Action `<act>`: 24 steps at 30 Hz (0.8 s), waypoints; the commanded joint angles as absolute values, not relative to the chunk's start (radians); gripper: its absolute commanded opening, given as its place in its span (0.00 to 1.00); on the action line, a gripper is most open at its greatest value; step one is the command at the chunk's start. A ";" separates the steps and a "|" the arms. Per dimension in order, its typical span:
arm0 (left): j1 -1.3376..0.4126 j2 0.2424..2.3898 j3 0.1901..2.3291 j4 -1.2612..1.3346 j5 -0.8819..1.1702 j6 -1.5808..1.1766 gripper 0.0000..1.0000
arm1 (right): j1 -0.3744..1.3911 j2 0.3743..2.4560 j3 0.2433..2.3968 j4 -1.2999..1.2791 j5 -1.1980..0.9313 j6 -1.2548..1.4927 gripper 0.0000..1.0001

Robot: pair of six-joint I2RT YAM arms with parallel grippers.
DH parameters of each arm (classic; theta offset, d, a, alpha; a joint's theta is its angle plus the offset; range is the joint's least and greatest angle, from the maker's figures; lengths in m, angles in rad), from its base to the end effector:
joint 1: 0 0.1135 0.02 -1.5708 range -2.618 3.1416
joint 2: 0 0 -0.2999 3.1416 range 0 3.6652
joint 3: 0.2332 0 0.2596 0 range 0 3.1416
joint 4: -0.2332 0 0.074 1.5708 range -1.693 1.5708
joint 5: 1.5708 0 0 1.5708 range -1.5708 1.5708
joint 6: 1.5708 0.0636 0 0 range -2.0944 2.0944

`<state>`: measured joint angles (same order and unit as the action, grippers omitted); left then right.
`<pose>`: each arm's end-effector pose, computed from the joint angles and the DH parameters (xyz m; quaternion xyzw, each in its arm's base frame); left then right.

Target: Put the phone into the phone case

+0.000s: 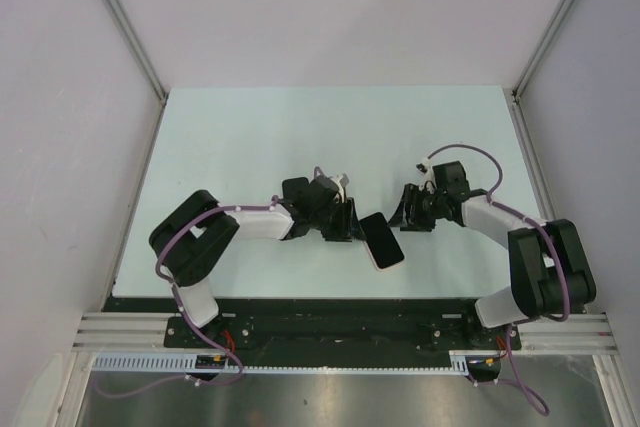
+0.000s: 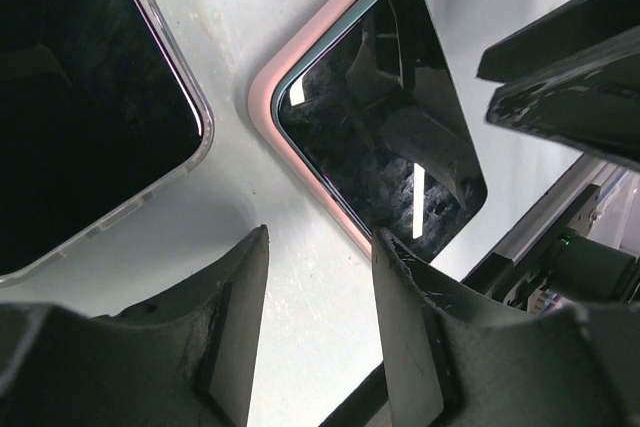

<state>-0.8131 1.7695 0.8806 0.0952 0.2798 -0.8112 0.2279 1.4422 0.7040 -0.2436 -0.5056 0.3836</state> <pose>0.2482 -0.2879 0.1529 0.0537 0.9164 -0.3610 0.1644 0.2665 0.0934 0.1775 -0.0003 0.9294 0.3128 0.1960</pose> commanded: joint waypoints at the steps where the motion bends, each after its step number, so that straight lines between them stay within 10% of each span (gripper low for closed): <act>1: -0.819 1.792 0.916 0.124 0.275 -0.816 0.50 | 0.267 1.491 0.706 -0.232 -0.492 0.359 0.48; 13: -0.822 1.842 0.925 0.144 0.314 -0.807 0.51 | 0.371 1.508 0.644 -0.161 -0.508 0.433 0.31; 24: -0.825 1.858 0.922 0.095 0.283 -0.805 0.46 | 0.362 1.485 0.641 -0.192 -0.498 0.384 0.49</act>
<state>-0.8139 1.8282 0.9089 0.1474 0.3180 -0.8112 0.3561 1.4944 0.6563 -0.1776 -0.4808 0.4133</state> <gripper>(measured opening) 0.477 0.466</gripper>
